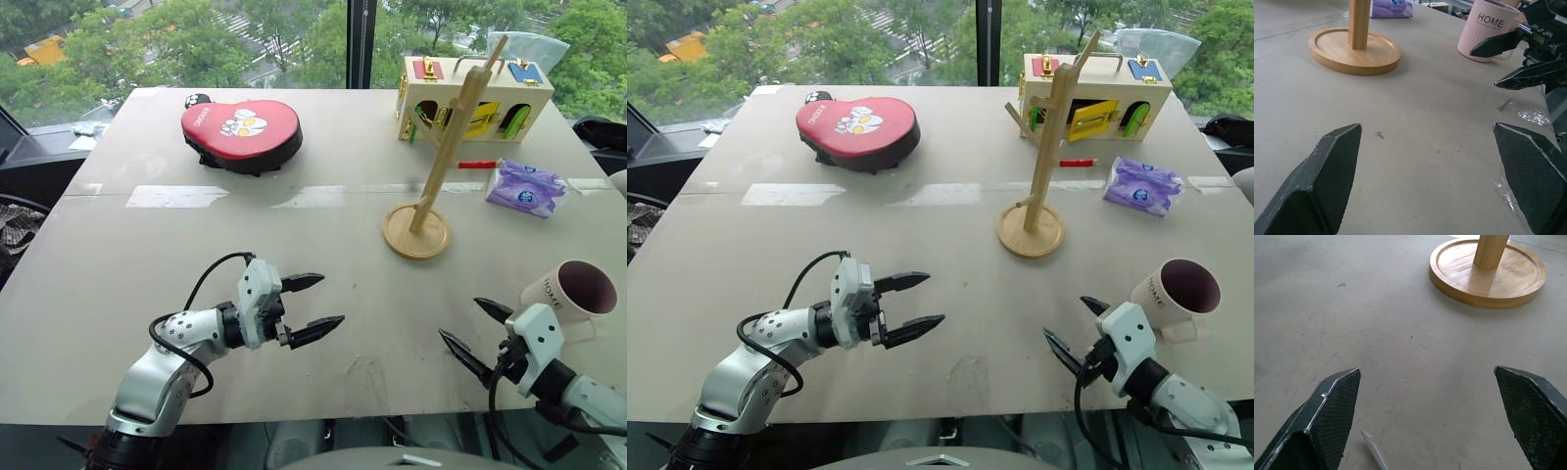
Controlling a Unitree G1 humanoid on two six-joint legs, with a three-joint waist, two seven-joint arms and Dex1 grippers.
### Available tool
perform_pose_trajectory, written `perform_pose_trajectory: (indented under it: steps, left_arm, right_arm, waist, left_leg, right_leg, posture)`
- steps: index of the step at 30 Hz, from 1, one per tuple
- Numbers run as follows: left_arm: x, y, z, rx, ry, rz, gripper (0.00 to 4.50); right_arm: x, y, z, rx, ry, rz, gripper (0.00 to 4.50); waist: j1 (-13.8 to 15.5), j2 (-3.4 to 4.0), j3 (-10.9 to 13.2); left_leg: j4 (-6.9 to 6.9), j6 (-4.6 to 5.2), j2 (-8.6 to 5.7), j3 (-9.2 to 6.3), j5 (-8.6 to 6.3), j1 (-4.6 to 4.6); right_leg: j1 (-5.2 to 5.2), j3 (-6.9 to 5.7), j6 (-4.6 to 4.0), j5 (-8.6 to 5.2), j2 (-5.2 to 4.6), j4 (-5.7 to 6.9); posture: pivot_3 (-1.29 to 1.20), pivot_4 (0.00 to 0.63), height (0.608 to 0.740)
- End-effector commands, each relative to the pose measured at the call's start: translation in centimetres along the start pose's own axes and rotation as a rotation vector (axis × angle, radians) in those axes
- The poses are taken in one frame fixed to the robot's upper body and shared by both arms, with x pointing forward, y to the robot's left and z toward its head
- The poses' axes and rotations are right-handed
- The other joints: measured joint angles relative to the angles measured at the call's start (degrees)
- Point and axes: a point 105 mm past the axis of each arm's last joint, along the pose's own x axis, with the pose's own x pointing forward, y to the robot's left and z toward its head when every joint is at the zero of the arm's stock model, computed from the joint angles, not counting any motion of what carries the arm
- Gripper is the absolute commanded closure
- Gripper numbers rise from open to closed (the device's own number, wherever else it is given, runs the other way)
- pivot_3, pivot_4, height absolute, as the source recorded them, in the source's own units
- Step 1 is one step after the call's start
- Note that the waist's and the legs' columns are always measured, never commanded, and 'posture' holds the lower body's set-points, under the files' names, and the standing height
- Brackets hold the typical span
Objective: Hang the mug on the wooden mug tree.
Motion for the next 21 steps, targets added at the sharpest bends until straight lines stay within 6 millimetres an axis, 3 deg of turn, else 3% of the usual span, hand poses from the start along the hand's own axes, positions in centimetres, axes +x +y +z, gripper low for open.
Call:
perform_pose_trajectory:
  steps: [1,4,10,16,21]
  left_arm:
    - [-0.5,0.2,0.2,0.016,-0.025,-0.014,0.08]
    - [-1.0,0.4,-0.2,0.012,-0.064,-0.053,0.08]
    - [-1.4,-0.5,-0.1,0.035,-0.069,-0.196,0.08]
    - [-1.5,-2.0,1.1,0.045,-0.113,-0.368,0.08]
    - [-0.9,-1.8,1.9,0.064,-0.119,-0.405,0.08]
  right_arm:
    - [-0.2,-0.2,1.0,-0.025,-0.044,-0.034,0.09]
    - [0.0,0.3,1.8,-0.034,-0.087,-0.052,0.09]
    - [-1.2,0.8,0.7,0.039,-0.067,-0.129,0.09]
    - [-4.4,3.0,-1.6,0.162,-0.043,-0.397,0.09]
    - [-7.1,0.9,-2.4,0.211,-0.087,-0.784,0.09]
  waist:
    - [0.0,0.0,0.0]
    - [0.0,0.01,0.0]
    - [0.1,-0.01,0.0]
    - [0.0,0.14,0.0]
    - [-0.5,0.29,0.1]
  left_leg:
    - [0.0,0.0,0.0,0.0,0.0,0.0]
    - [0.0,-0.01,0.0,0.0,0.0,0.0]
    - [-0.01,-0.01,0.0,0.0,0.0,-0.02]
    - [-0.12,-0.06,0.02,-0.05,-0.02,-0.03]
    - [-0.11,-0.12,0.07,-0.05,-0.3,0.02]
  right_leg:
    - [0.0,0.0,0.0,0.0,0.0,0.0]
    - [-0.01,0.0,0.0,0.0,0.01,0.0]
    - [-0.01,-0.02,-0.01,-0.01,-0.01,-0.01]
    - [-0.06,-0.04,-0.04,-0.05,-0.03,-0.01]
    - [-0.07,-0.01,0.2,-0.19,-0.09,-0.06]
  posture:
    - [0.0,0.15,0.733]
    - [0.0,0.15,0.733]
    - [0.0,0.15,0.733]
    - [0.0,0.15,0.733]
    - [0.0,0.15,0.733]
